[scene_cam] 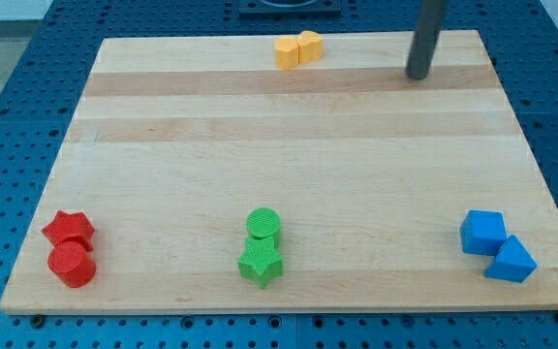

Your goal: Move the yellow blocks slightly to the top center of the board

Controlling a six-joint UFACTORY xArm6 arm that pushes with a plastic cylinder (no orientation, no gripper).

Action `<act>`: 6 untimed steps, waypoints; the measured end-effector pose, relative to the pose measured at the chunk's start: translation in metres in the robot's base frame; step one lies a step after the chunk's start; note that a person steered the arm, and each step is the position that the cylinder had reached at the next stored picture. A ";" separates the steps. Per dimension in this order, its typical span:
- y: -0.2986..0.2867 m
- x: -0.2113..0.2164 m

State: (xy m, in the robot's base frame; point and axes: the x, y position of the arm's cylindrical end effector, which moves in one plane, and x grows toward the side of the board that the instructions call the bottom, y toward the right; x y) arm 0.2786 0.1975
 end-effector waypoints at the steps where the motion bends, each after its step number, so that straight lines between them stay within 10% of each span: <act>1: 0.014 -0.021; 4: 0.021 -0.024; 6: -0.154 0.054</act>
State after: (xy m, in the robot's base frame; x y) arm 0.3324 0.0439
